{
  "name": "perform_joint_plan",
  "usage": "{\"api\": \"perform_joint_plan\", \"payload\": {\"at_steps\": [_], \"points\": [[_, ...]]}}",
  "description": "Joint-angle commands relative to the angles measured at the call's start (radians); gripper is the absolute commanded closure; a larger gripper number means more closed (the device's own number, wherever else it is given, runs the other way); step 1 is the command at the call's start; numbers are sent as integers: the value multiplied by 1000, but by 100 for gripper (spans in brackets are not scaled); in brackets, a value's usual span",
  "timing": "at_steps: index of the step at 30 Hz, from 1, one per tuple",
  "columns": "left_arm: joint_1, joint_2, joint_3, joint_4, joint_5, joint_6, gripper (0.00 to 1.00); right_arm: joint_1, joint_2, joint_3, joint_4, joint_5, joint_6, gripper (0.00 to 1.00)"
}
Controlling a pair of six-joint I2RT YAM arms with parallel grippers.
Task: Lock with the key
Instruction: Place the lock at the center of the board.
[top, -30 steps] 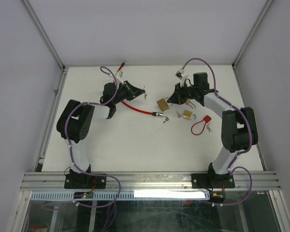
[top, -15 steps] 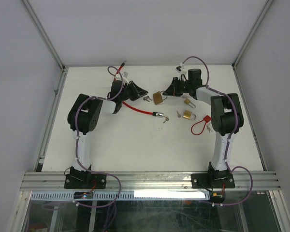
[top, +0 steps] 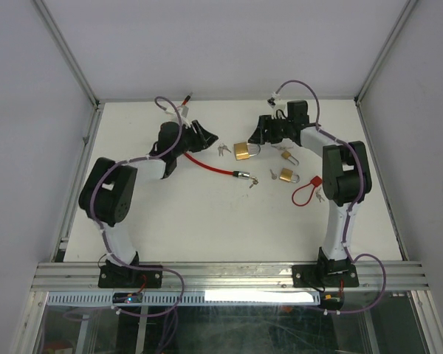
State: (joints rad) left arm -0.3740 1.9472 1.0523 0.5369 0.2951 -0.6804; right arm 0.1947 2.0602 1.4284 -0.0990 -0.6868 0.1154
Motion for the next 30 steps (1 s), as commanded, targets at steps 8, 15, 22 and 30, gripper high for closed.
{"api": "perform_joint_plan", "payload": {"at_steps": [8,15,22,30], "points": [[-9,-660,-443,180,-52,352,28,-21,-162,27,-74,59,-347,19],[-7,-917,-687,271,-63,290,1,-16,-391,-76,-48,-43,-552,19],[-7,-1078,-809,266,-23,237,1,-10,-574,-162,-101,-336,-681,0],[-7,-1173,-883,244,-24,212,1,118,-531,-225,-225,-242,-900,0]]}}
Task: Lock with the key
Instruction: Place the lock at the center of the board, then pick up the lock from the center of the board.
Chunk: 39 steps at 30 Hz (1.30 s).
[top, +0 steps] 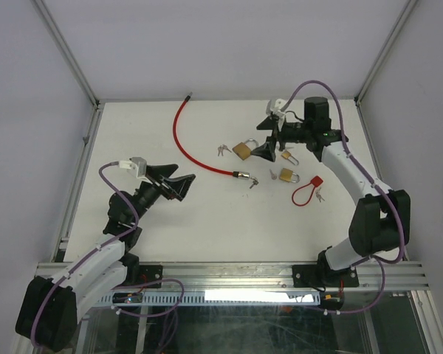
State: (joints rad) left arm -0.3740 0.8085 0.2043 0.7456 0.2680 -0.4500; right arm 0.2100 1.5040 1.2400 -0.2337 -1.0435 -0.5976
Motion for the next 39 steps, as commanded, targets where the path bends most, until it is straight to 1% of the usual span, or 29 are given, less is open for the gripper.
{"api": "perform_joint_plan", "payload": {"at_steps": [1,4,8,10,14,17,21,25,27,30,33,39], "points": [[-7,-37,-47,40,-9,-17,1,122,36,-43,-80,156,-186,0],[-7,-36,-61,34,-31,-3,1,157,88,-30,-64,236,-156,0],[-8,-31,-59,16,-40,14,1,208,140,-16,-33,441,-149,0],[-6,-27,-57,8,-46,23,1,223,155,-5,-31,477,-133,0],[-7,-23,-59,-3,-57,38,1,233,177,7,-32,492,-120,0],[-6,-24,-64,-6,-61,41,1,234,183,-7,11,525,-106,0],[-7,-25,-69,-8,-61,42,1,233,194,8,13,553,-55,0],[-7,-26,-71,-10,-61,42,1,234,228,43,-47,496,-78,0],[-7,-29,-69,-16,-62,43,1,241,249,55,-61,469,-69,3],[-6,-37,-71,-25,-69,46,1,263,299,97,-101,479,-50,8],[-7,-43,-70,-33,-72,47,1,290,356,142,-140,517,-33,14],[-6,-37,-70,-35,-77,51,1,360,428,177,-122,631,3,25]]}}
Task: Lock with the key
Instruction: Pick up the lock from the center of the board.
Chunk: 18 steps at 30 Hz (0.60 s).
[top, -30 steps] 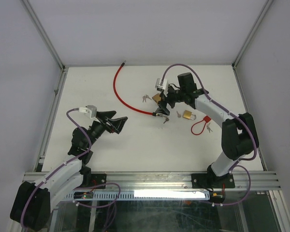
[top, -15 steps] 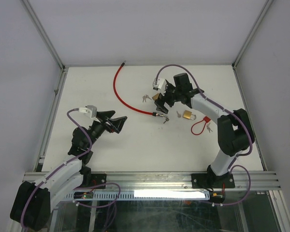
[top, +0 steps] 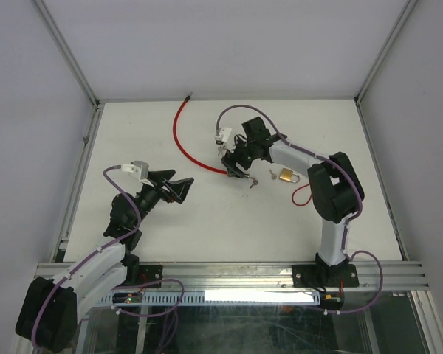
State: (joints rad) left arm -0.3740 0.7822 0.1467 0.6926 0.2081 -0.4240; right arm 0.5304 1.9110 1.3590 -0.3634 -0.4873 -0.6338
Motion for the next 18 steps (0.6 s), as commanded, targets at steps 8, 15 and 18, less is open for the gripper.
{"api": "perform_joint_plan", "payload": {"at_steps": [8,15,18], "points": [[-7,-14,-13,6,-23,30,1,69,122,131,-17,132,75,41],[-8,-18,-11,-3,-28,34,1,101,160,146,-33,173,52,58],[-7,-25,-13,-10,-31,37,1,105,164,148,-45,180,39,64]]}}
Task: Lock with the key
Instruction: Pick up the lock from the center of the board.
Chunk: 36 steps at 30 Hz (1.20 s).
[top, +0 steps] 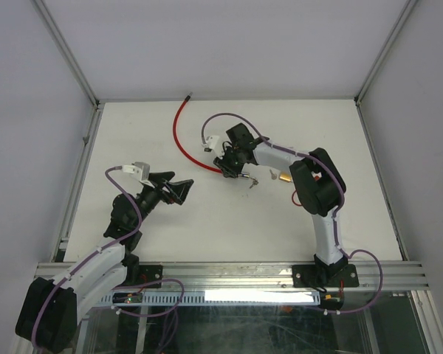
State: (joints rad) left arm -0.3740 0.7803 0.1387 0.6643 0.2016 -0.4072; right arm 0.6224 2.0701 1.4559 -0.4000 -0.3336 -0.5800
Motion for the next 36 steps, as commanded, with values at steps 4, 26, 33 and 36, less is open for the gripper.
{"api": "perform_joint_plan", "payload": {"at_steps": [4,26,33,36], "points": [[-6,-27,-5,13,-32,21,1,19,8,53,-19,35,-31,77],[14,42,29,-44,-176,-199,2,21,-251,19,-146,-451,-16,100],[35,120,15,73,-211,-434,7,21,-268,4,-123,-586,56,100],[36,153,15,127,-228,-525,10,23,-268,-12,-99,-629,88,100]]}}
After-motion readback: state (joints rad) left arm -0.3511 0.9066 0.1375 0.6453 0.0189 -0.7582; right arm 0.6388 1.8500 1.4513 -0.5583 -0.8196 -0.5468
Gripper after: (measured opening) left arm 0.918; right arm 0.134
